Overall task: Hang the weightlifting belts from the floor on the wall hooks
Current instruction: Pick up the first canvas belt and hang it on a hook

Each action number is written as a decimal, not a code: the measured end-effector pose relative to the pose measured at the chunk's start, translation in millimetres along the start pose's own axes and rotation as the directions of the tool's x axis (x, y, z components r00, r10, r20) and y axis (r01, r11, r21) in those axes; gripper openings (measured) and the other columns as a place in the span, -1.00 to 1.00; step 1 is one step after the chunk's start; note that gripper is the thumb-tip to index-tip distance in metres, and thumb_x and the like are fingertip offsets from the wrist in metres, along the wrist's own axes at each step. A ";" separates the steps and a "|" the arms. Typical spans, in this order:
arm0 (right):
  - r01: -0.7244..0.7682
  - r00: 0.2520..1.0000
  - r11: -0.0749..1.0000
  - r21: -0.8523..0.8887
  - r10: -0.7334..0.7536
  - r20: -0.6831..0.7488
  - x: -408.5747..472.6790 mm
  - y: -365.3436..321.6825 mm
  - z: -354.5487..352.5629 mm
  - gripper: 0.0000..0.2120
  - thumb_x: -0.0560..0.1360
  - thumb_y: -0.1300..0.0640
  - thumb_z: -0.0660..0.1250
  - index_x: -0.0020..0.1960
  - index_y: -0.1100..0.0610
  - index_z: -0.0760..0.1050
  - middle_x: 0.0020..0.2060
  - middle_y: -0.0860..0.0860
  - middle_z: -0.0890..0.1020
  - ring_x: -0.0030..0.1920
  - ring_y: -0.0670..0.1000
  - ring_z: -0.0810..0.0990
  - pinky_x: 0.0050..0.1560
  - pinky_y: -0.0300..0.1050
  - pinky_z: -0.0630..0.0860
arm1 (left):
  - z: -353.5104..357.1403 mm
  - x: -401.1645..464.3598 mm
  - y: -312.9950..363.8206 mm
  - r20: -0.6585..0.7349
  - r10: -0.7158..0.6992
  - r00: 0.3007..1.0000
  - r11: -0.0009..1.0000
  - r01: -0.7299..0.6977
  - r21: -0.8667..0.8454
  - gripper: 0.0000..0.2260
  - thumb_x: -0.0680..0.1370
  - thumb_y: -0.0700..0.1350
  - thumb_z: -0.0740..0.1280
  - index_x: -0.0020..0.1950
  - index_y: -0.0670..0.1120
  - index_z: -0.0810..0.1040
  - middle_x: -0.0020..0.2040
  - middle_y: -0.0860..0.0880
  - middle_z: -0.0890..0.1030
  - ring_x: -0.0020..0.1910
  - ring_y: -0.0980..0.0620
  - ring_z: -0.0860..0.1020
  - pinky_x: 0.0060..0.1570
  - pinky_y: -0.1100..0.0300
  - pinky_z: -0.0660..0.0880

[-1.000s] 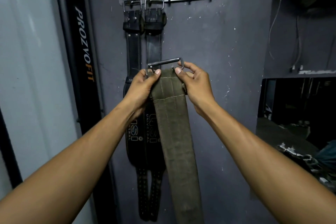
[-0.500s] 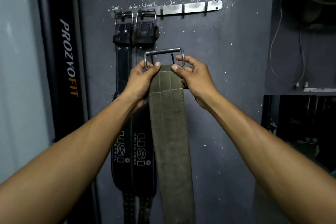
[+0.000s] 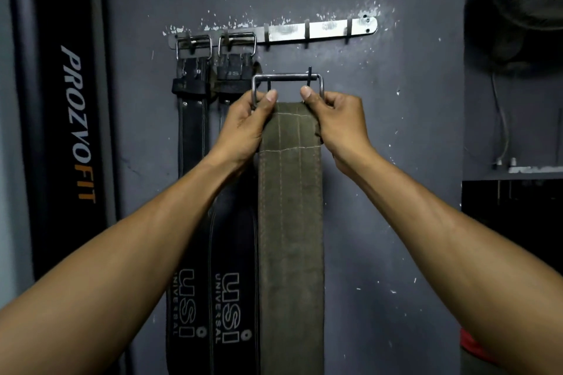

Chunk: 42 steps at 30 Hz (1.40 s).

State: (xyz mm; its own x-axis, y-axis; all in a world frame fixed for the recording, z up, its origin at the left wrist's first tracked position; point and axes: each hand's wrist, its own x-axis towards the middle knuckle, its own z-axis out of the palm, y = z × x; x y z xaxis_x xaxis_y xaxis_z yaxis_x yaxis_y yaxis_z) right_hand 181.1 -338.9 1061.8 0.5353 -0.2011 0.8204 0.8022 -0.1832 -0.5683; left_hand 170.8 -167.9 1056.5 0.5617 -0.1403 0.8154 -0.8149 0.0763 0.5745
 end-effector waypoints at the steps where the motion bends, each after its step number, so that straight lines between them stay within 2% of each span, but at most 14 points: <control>1: 0.007 1.000 1.000 -0.005 -0.007 0.002 7.9 1.2 3.8 -0.50 0.51 -0.20 0.46 -0.29 0.24 0.57 -0.38 0.20 0.66 -0.37 0.11 0.62 -0.30 0.26 0.60 | -2.2 7.5 -2.8 -0.005 0.012 1.000 1.000 -0.012 -0.001 -0.76 0.67 0.03 0.27 0.05 -0.15 0.46 -0.17 -0.06 0.61 -0.21 0.07 0.60 -0.17 0.19 0.55; 4: 0.038 0.999 0.999 0.013 -0.038 -0.012 28.2 2.8 16.4 -0.41 0.52 -0.18 0.47 -0.22 0.39 0.54 -0.31 0.35 0.67 -0.36 0.13 0.63 -0.28 0.26 0.63 | -8.0 30.5 -10.5 -0.063 0.032 0.998 0.999 -0.030 0.020 -0.70 0.67 0.07 0.26 0.06 -0.18 0.51 -0.14 -0.19 0.60 -0.18 -0.06 0.58 -0.11 0.06 0.51; 8: 0.069 0.997 0.997 -0.031 -0.070 -0.034 55.8 7.3 25.2 -0.48 0.51 -0.18 0.49 -0.33 0.26 0.55 -0.43 0.13 0.60 -0.38 0.07 0.59 -0.26 0.07 0.56 | -12.8 57.8 -16.9 -0.096 0.004 0.995 1.000 -0.006 -0.019 -0.70 0.67 0.07 0.27 -0.09 -0.14 0.56 -0.21 -0.12 0.65 -0.25 0.01 0.62 -0.16 0.11 0.55; 13: 0.072 0.997 0.996 -0.060 -0.074 -0.033 86.2 3.9 28.2 -0.47 0.51 -0.17 0.50 -0.18 0.36 0.65 -0.27 0.23 0.75 -0.19 0.28 0.77 -0.04 0.30 0.70 | -11.6 82.4 -11.6 -0.107 -0.050 0.993 0.998 0.047 -0.035 -0.62 0.66 0.11 0.27 -0.24 -0.08 0.59 -0.28 -0.05 0.68 -0.27 0.02 0.67 -0.14 0.09 0.62; 15: 0.100 0.993 0.991 -0.093 -0.104 -0.047 101.1 -3.4 28.0 -0.46 0.52 -0.16 0.49 -0.22 0.36 0.62 -0.31 0.23 0.73 -0.27 0.22 0.75 -0.11 0.21 0.70 | -11.6 90.8 -8.3 -0.119 -0.041 0.992 0.999 0.037 -0.034 -0.61 0.67 0.10 0.24 -0.25 -0.09 0.57 -0.32 -0.04 0.66 -0.31 0.04 0.65 -0.18 0.13 0.61; 18: 0.129 0.986 0.984 -0.124 -0.140 -0.087 126.9 -14.1 25.8 -0.51 0.52 -0.14 0.51 -0.40 0.16 0.48 -0.49 0.06 0.55 -0.41 0.01 0.51 -0.29 -0.07 0.45 | -11.8 111.3 -4.5 -0.147 0.004 0.989 1.000 -0.001 0.018 -0.60 0.69 0.05 0.23 -0.23 -0.16 0.57 -0.29 -0.10 0.63 -0.34 0.03 0.59 -0.21 0.19 0.52; 22: 0.170 0.979 0.977 -0.127 -0.182 -0.093 160.7 -27.1 22.2 -0.55 0.46 -0.18 0.53 -0.28 0.20 0.57 -0.42 0.15 0.52 -0.39 0.03 0.48 -0.32 0.00 0.43 | -8.5 150.4 5.9 -0.249 0.012 0.968 0.986 0.029 0.161 -0.65 0.65 0.04 0.30 -0.29 -0.10 0.52 -0.30 -0.13 0.57 -0.33 -0.01 0.53 -0.21 0.13 0.45; 25: 0.134 0.975 0.977 -0.167 -0.160 -0.154 183.5 -31.2 15.5 -0.42 0.39 -0.24 0.54 -0.35 0.29 0.53 -0.47 0.12 0.56 -0.39 0.04 0.50 -0.36 0.16 0.49 | -1.8 173.6 17.1 -0.264 0.017 0.964 0.965 0.053 0.256 -0.69 0.61 0.09 0.32 -0.14 -0.13 0.58 -0.21 -0.11 0.66 -0.24 -0.06 0.64 -0.13 0.02 0.60; 27: 0.099 0.969 0.978 -0.182 -0.136 -0.204 194.6 -30.3 11.1 -0.51 0.37 -0.22 0.57 -0.35 0.15 0.47 -0.43 0.01 0.54 -0.37 0.06 0.53 -0.33 0.01 0.48 | 4.0 185.0 19.2 -0.267 0.008 0.964 0.957 0.070 0.282 -0.62 0.57 0.12 0.35 0.06 -0.22 0.60 -0.09 -0.14 0.69 -0.09 -0.15 0.69 -0.04 -0.03 0.65; 29: 0.037 0.974 0.981 -0.191 -0.078 -0.215 199.0 -25.4 7.5 -0.56 0.39 -0.20 0.58 -0.18 0.15 0.53 -0.23 0.06 0.63 -0.23 0.09 0.64 -0.30 -0.09 0.53 | 10.0 192.5 15.1 -0.273 0.001 0.962 0.939 0.094 0.332 -0.53 0.51 0.15 0.37 0.13 -0.25 0.59 -0.03 -0.17 0.69 -0.05 -0.18 0.68 -0.01 -0.02 0.64; 33: -0.023 0.980 0.982 -0.190 -0.016 -0.200 199.8 -2.4 -0.7 -0.53 0.43 -0.14 0.57 0.06 0.22 0.59 0.04 0.17 0.72 -0.04 0.14 0.74 -0.12 -0.05 0.67 | 19.0 191.3 -0.8 -0.267 -0.016 0.964 0.917 0.121 0.380 -0.57 0.55 0.08 0.40 0.18 -0.28 0.59 0.04 -0.23 0.69 -0.02 -0.16 0.68 -0.04 0.04 0.62; 37: -0.043 0.987 0.973 -0.229 0.006 -0.162 194.0 12.9 -8.4 -0.64 0.51 -0.13 0.52 -0.16 0.17 0.59 -0.18 0.09 0.70 -0.26 0.04 0.66 -0.24 -0.15 0.52 | 22.4 183.4 -13.3 -0.247 -0.030 0.969 0.920 0.123 0.371 -0.64 0.58 0.08 0.38 -0.01 -0.24 0.66 -0.09 -0.15 0.72 -0.08 -0.15 0.71 0.03 -0.03 0.65; 39: -0.045 0.985 0.976 -0.213 0.008 -0.173 191.4 13.3 -9.0 -0.62 0.50 -0.15 0.52 -0.11 0.19 0.61 -0.12 0.11 0.72 -0.21 0.07 0.69 -0.22 -0.15 0.54 | 23.8 179.6 -14.4 -0.254 -0.047 0.966 0.933 0.133 0.334 -0.68 0.59 0.09 0.37 -0.11 -0.17 0.60 -0.15 -0.09 0.69 -0.17 -0.08 0.68 -0.03 0.05 0.63; 42: -0.067 0.979 0.979 -0.191 0.027 -0.203 181.6 11.0 -6.9 -0.43 0.39 -0.28 0.52 0.05 0.21 0.64 -0.02 0.11 0.74 -0.07 0.11 0.74 -0.03 0.00 0.71 | 27.0 172.0 -20.4 -0.266 -0.069 0.961 0.981 0.114 0.158 -0.73 0.57 0.05 0.41 0.05 -0.15 0.59 -0.03 -0.08 0.71 -0.05 -0.06 0.70 0.07 -0.01 0.65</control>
State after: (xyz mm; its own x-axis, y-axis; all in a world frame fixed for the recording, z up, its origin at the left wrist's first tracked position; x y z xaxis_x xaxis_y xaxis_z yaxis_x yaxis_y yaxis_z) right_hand 285.3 -384.0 1204.1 0.4922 -0.3971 0.7746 0.6991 -0.3499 -0.6236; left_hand 280.1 -220.2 1183.1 0.6343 0.1225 0.7633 -0.7577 -0.0973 0.6453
